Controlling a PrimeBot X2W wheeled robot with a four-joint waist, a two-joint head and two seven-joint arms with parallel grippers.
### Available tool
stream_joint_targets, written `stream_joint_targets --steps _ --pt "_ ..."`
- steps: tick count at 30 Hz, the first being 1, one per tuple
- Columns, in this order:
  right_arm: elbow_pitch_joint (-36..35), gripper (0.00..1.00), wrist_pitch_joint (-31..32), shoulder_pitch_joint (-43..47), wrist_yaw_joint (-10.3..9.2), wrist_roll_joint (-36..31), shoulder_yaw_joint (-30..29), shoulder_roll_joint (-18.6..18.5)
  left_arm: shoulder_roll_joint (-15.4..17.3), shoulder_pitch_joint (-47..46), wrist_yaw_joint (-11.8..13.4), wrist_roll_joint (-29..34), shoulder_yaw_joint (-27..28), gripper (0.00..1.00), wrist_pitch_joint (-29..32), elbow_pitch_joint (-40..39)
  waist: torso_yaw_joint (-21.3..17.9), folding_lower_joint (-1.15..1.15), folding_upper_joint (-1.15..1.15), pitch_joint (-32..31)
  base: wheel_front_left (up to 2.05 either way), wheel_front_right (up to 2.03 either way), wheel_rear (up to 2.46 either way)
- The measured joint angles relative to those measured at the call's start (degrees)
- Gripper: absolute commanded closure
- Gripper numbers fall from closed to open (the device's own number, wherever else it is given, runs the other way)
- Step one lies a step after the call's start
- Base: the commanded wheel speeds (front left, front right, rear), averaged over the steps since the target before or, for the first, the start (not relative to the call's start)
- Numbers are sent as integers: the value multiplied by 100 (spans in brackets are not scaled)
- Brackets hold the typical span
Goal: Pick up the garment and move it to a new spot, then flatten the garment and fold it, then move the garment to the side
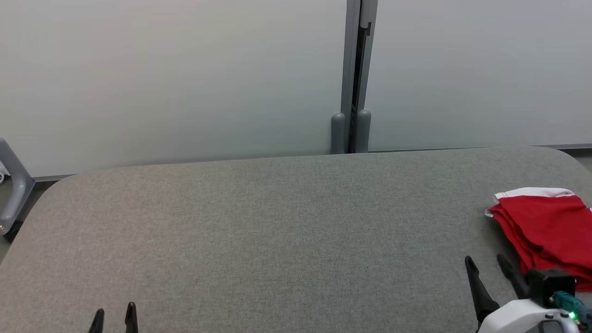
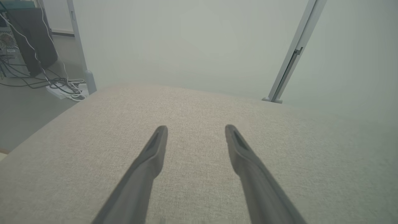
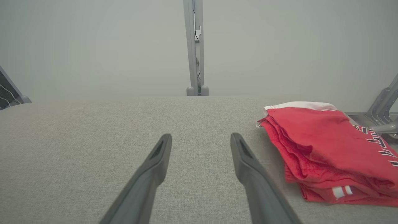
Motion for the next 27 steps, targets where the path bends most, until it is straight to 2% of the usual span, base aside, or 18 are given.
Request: stream_joint_targets --steps 7,27 --pt "364 100 29 220 0 67 7 111 -252 77 -3 -90 -87 100 63 326 -1 0 0 10 0 0 0" --pt "470 100 110 20 0 2273 -300 103 -434 -502 -345 -1825 12 100 433 550 -27 0 0 114 0 0 0"
